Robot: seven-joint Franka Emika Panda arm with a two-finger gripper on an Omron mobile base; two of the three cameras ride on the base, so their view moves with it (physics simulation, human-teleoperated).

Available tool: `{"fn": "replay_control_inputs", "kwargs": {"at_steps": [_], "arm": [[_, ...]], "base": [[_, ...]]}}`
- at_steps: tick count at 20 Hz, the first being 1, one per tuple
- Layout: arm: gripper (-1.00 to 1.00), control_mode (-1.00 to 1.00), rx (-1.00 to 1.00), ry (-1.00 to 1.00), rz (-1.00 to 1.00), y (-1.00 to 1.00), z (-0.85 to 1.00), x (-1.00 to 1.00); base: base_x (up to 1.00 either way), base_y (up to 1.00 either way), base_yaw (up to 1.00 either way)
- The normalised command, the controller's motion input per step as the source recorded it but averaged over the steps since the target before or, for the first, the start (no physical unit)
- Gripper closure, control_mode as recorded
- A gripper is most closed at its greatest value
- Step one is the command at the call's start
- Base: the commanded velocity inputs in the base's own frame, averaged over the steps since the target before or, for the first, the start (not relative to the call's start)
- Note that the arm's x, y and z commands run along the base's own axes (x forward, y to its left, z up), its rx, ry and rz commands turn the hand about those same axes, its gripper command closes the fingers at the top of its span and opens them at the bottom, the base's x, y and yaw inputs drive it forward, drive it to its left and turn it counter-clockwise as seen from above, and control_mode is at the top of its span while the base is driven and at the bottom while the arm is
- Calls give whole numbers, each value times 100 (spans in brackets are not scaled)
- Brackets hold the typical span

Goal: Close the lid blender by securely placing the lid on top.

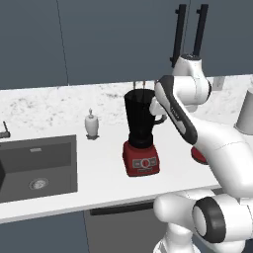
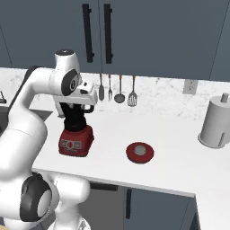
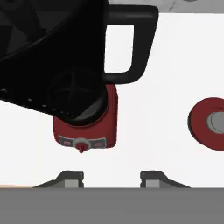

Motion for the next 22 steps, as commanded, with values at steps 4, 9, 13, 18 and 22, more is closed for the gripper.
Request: {"fn": "replay_control_inputs", "kwargs": {"at_steps": [4,9,13,18,22], "arm": [[-100,-100,0,-8,0,0,0,-24],[-100,-100,5,-21,0,-35,-17,-74],[-100,-100,15,-8,-5,-100,-18,-45],[-100,-100,8,3,-11,-100,-34,0],[-100,-100,1,13,-5,-70,-72,21]], "base": [[0,0,0],[0,0,0],[0,0,0],[0,0,0],[0,0,0]]}}
